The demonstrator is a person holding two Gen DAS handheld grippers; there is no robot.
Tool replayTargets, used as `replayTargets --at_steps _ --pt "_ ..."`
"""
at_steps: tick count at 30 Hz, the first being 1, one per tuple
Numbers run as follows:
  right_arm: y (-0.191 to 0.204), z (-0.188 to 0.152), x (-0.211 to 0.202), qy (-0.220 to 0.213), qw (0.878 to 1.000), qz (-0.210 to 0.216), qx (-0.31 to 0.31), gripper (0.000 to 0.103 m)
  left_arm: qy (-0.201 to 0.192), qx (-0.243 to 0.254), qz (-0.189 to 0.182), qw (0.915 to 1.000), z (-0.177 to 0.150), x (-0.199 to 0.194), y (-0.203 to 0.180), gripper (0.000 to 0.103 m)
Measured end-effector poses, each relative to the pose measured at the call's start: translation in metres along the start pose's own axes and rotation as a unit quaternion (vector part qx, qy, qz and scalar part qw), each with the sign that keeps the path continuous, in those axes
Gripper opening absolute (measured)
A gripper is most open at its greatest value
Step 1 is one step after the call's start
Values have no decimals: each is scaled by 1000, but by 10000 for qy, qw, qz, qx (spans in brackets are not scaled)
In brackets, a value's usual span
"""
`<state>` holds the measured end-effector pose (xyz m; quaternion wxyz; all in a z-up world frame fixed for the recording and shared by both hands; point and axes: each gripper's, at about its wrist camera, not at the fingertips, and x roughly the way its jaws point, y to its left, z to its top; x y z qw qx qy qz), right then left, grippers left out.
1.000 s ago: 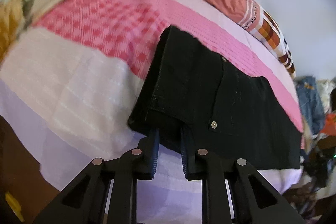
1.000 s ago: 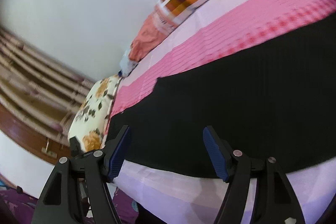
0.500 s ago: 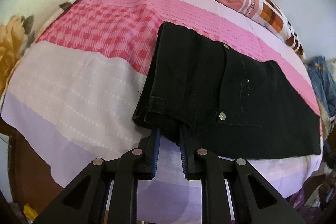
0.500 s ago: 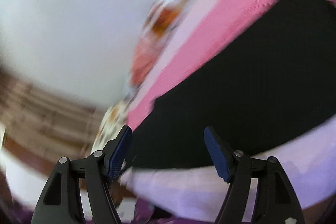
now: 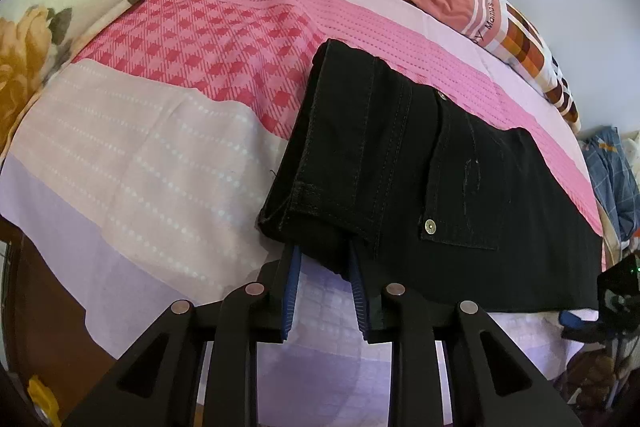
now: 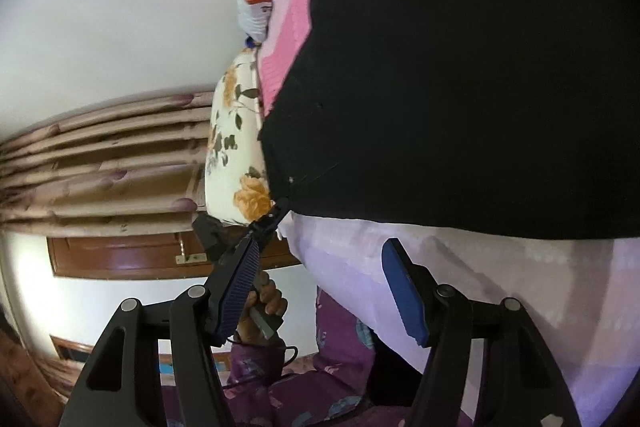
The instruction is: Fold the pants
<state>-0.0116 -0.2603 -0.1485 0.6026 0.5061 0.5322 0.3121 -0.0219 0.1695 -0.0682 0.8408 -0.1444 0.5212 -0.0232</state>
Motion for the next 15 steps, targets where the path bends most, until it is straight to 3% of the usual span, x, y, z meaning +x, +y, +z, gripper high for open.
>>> replayTargets --at_steps 4,7,9,15 --pt "-9 4 -6 -168 9993 -194 271 60 2 5 -5 10000 0 0 0 27" --pt "-16 3 -9 -303 9980 -306 461 46 7 -1 -12 10000 0 0 0 27" --pt "-23 2 -11 -409 9961 -550 559 9 0 -3 -5 10000 0 0 1 28" --pt "-28 -2 -10 -450 9949 -693 570 4 -14 -59 27 10000 1 1 2 32"
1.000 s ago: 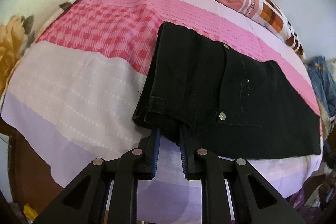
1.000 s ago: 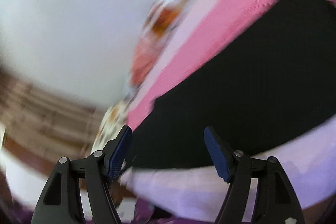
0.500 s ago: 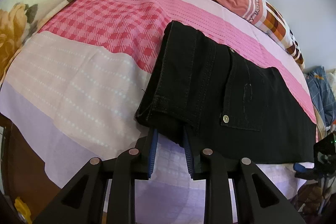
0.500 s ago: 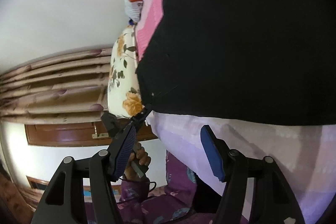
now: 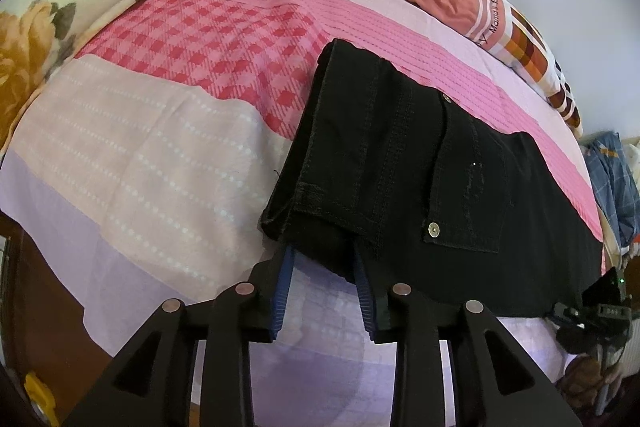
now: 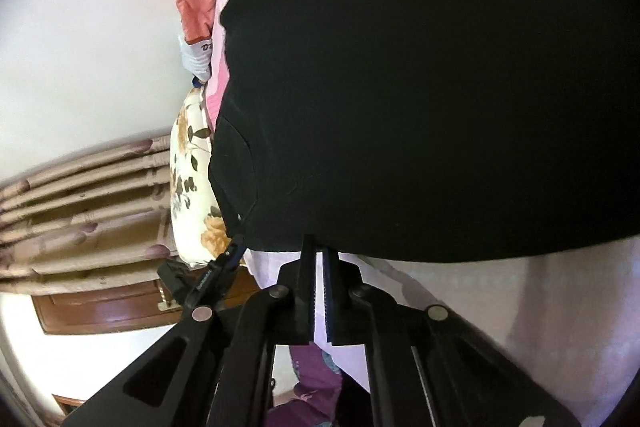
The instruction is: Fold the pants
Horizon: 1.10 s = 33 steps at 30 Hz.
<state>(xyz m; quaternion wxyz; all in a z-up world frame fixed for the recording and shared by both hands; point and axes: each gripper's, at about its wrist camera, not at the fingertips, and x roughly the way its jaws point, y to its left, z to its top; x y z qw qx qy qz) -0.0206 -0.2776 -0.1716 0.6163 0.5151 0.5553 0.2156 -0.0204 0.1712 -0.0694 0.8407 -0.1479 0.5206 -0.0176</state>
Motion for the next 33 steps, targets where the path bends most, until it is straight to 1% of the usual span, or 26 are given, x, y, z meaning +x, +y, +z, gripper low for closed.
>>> replayTargets --at_steps 1,3,5,6,7,8,9,10,11,12,13,14,15,16,17,18,19,21,23,26,28,30,33 --pt "0 -1 -1 11 10000 9 -8 4 1 -5 8 10000 0 0 0 33" --pt "-1 -1 -3 127 9997 209 7 9 -5 2 36 10000 1 1 0 33" --pt "1 -2 -19 51 9990 440 -25 10 -27 56 114 9999 0 1 -3 35" --pt "2 -3 -31 -33 9984 562 -82 17 -32 72 145 9999 1 1 -2 38" --pt "1 -4 -49 -183 9976 651 -139 22 -32 93 192 9998 1 0 -3 39" --pt "-2 -5 -72 -424 9963 726 -167 34 -26 99 198 9998 2 -1 -2 40" --pt "-2 -6 -87 -647 9949 764 -159 40 -26 94 189 9998 3 -3 -2 40" --pt "-11 -6 -116 -1017 9919 750 -105 41 -33 87 201 9998 4 -5 -2 42" --pt "-24 -5 -154 -1521 9865 613 -34 41 -43 75 260 9996 5 -8 -2 43" --pt "-39 -4 -194 -2057 9781 332 13 41 -59 57 318 9995 6 -11 -2 46" --pt "-55 -6 -230 -2553 9668 41 89 41 -128 19 430 9990 7 -16 -2 48" --pt "-70 -8 -258 -2942 9554 -121 221 41 -232 -10 529 9983 8 -22 -3 48" --pt "-94 -14 -293 -3389 9393 -172 502 41 -352 -37 615 9975 9 -28 -4 49" --pt "-113 -20 -318 -3707 9257 -125 743 41 -490 -72 705 9963 10 -34 -5 52" --pt "-130 -26 -339 -3981 9125 -90 931 41 -696 -138 823 9941 11 -43 -7 55" --pt "-144 -32 -355 -4185 9016 -79 1091 40 -842 -189 864 9925 12 -50 -7 60" --pt "-152 -35 -362 -4265 8968 -54 1174 40 -1023 -261 862 9907 13 -58 -9 64" --pt "-172 -41 -374 -4390 8878 82 1378 40 -1227 -347 720 9892 16 -66 -12 67" --pt "-183 -41 -376 -4414 8858 278 1405 40 -1293 -292 558 9896 19 -70 -23 69" --pt "-185 -35 -370 -4426 8856 361 1359 40 -1192 -65 515 9915 22 -64 -45 69" --pt "-182 -32 -361 -4471 8832 485 1333 41 -1041 142 414 9936 23 -56 -63 69" --pt "-183 -23 -361 -4438 8854 371 1331 42 -935 300 396 9944 22 -48 -79 69" --pt "-185 -19 -361 -4464 8849 443 1253 42 -780 439 276 9956 18 -39 -98 69"
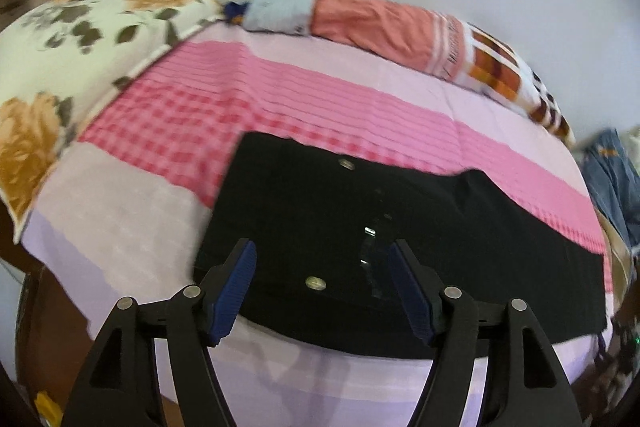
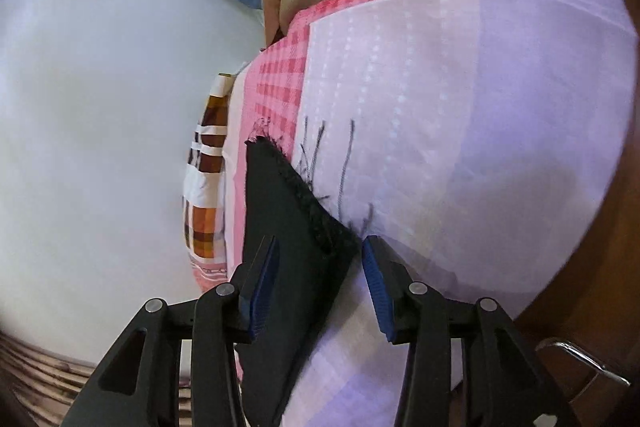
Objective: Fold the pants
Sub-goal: 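Lower the trousers flat with the left gripper while the right gripper grasps the hem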
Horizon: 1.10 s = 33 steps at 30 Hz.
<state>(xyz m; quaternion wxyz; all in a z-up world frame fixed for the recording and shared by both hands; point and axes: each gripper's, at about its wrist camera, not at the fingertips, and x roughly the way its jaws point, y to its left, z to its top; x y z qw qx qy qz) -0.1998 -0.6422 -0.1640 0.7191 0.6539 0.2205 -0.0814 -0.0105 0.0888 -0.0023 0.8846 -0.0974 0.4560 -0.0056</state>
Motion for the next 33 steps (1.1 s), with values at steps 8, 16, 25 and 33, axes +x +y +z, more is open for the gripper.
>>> replayTargets --at_steps 8,16,25,33 --pt "22 -9 2 -20 9958 -279 -869 9 295 215 -220 9991 -14 15 -36 69" --pt "22 -10 -1 -117 9978 64 -651 46 310 340 -300 9985 -16 18 -46 70" --pt "37 -8 23 104 9942 -699 -816 9 410 254 -384 9981 -18 23 -42 70" --pt "42 -11 25 89 9936 -680 -902 14 347 392 -300 9982 -18 25 -40 70"
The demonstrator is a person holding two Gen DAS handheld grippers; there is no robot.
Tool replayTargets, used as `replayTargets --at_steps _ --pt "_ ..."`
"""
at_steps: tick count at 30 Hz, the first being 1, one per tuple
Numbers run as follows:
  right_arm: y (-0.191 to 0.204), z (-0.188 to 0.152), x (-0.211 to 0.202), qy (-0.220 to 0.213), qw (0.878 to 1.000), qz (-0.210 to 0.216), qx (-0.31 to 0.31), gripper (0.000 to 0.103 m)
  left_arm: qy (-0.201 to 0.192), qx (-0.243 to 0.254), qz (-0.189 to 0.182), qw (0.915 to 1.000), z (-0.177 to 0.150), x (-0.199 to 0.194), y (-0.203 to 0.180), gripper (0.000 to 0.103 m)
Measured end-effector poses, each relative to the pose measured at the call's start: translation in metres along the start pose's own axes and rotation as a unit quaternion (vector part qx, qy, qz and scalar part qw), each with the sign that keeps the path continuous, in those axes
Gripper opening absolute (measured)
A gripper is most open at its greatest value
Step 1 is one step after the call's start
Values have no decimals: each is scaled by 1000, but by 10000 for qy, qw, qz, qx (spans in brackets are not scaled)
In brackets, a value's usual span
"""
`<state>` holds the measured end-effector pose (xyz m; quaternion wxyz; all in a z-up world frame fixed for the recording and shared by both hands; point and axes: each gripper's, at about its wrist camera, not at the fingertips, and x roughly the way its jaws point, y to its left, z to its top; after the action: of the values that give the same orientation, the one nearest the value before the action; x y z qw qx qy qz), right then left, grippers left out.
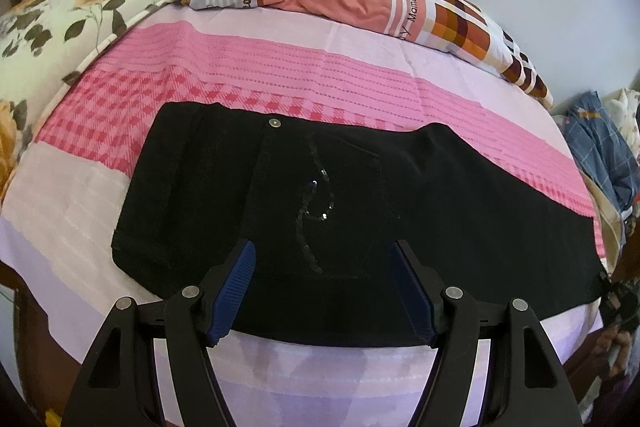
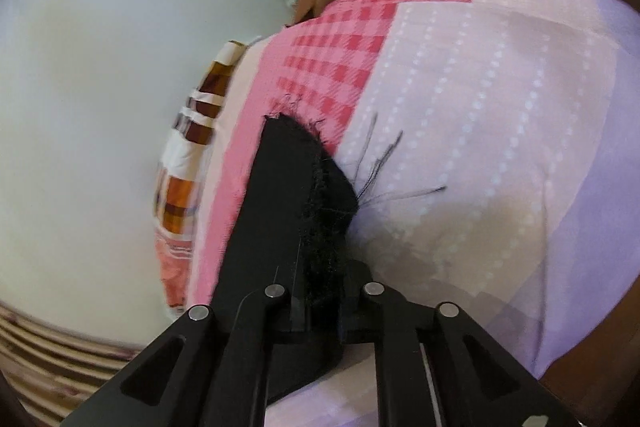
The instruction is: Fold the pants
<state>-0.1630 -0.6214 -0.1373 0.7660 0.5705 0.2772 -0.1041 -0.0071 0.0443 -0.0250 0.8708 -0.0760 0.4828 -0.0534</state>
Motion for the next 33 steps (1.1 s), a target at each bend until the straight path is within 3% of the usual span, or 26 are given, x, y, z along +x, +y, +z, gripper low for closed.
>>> replayTargets --at_steps 6,10,16,22,33 --pt "6 1 4 26 9998 -190 -44 13 -143 179 224 9995 0 -1 -2 70" --pt "29 -1 6 48 9970 -555 -544 10 -251 267 373 9986 -2 -3 -2 72" --pt "66 -11 14 161 9961 -322 -811 10 -393 369 617 9966 -3 -7 0 77" --pt "109 -35 35 441 9940 69 -1000 10 -422 319 628 9966 -2 -9 3 78" --pt "181 -131 107 1668 9723 598 -1526 10 -384 361 690 9962 -4 -8 2 78"
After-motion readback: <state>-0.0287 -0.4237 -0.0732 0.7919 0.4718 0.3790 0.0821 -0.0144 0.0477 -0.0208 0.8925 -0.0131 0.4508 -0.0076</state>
